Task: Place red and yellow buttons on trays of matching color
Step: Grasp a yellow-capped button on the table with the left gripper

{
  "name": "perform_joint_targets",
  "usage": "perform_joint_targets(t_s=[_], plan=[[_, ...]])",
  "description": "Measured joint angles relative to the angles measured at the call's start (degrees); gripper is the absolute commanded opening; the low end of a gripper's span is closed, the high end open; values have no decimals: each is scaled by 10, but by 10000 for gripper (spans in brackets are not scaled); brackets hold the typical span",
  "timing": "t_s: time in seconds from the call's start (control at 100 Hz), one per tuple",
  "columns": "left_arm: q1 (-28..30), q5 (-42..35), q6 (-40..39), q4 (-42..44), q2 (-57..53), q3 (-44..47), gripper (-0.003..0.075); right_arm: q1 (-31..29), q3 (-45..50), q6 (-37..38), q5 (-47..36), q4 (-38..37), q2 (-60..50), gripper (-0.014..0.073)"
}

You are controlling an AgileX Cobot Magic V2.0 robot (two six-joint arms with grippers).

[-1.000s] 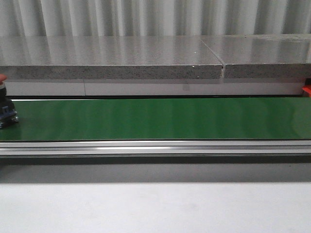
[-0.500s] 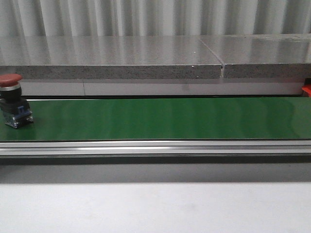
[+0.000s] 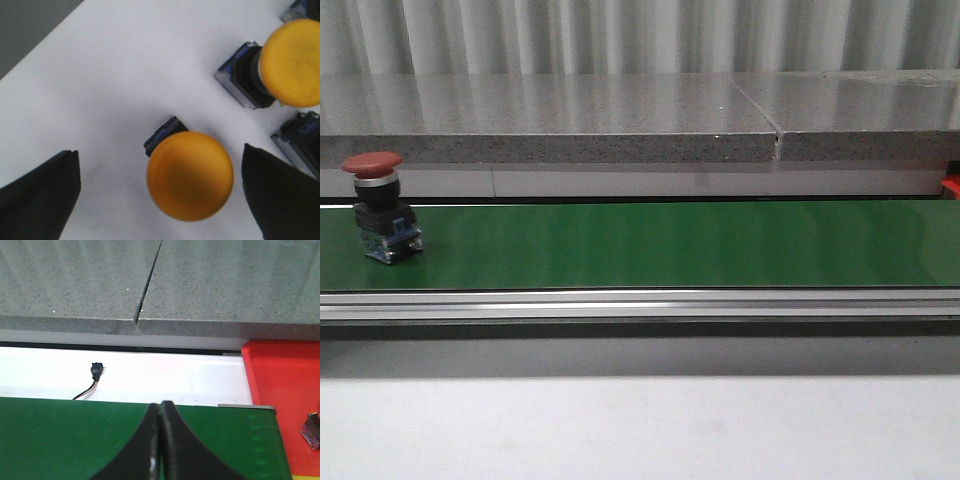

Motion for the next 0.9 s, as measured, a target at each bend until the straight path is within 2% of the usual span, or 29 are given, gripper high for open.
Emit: perform_joint_targets(t_s=[0.15, 0.22, 0.29, 0.48, 0.59, 0.9], plan=[[0, -4, 0, 0, 24, -12, 615, 0, 0, 0, 0, 0, 0, -125], [0, -4, 0, 0, 28, -12, 578, 0, 0, 0, 0, 0, 0, -125], [0, -5, 0, -1, 28, -12, 489, 0, 0, 0, 0, 0, 0, -125], [0, -1, 0, -3, 28, -13, 138, 0, 0, 0, 0, 0, 0, -125], [0, 7, 0, -5, 25, -13, -17, 0, 0, 0, 0, 0, 0, -125], [-1, 26, 0, -15, -53, -13, -21, 0, 0, 0, 0, 0, 0, -125]])
